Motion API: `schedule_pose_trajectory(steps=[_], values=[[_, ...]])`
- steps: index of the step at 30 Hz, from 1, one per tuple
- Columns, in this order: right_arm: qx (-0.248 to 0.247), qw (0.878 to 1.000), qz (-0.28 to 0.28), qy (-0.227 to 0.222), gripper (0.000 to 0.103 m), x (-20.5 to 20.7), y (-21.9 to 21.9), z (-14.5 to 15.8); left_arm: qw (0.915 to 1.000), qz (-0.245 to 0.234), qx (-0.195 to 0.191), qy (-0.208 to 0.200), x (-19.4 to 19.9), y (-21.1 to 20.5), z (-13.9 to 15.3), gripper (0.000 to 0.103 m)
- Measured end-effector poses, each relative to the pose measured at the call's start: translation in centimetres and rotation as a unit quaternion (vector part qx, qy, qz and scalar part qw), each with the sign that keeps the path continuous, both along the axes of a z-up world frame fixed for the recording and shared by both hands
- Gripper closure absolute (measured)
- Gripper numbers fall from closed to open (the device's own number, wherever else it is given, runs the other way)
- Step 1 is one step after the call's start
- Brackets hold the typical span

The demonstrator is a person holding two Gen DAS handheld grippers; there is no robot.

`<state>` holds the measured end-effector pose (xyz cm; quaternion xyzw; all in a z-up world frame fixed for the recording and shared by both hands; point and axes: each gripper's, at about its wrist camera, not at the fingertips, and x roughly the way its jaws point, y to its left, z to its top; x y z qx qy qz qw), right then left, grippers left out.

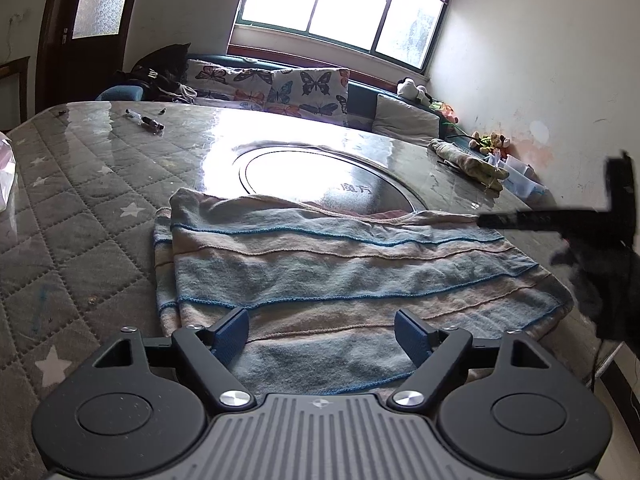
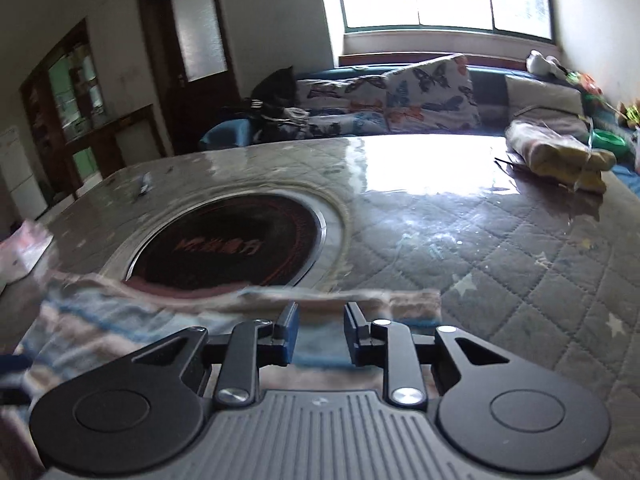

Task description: Fold towel

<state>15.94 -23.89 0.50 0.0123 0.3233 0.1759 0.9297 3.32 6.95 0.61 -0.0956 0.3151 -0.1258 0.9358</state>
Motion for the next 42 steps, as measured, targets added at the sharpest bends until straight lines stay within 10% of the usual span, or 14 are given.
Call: schedule_pose_trajectory(steps=[13,33,42], values=[[-0.025,0.999,-0.009,-0.025,0.060,-6.3,-0.7,-1.1,0.9996,0.027,0.004,-0.011,-0.9,0.9,0.7,0.000],[-0.076,0.986,0.139,-0.053,0.048,-11.6,6.0,-0.9,0.9967,0.059,0.055,0.004,-2.9,2.2,-0.8,0.000],[-0.039,0.974,0.221,-0.040,0.051,-9.0,12.4,3.0,0.9978,0.066,0.003,0.011,-3.4,2.9,-0.5,0.038]])
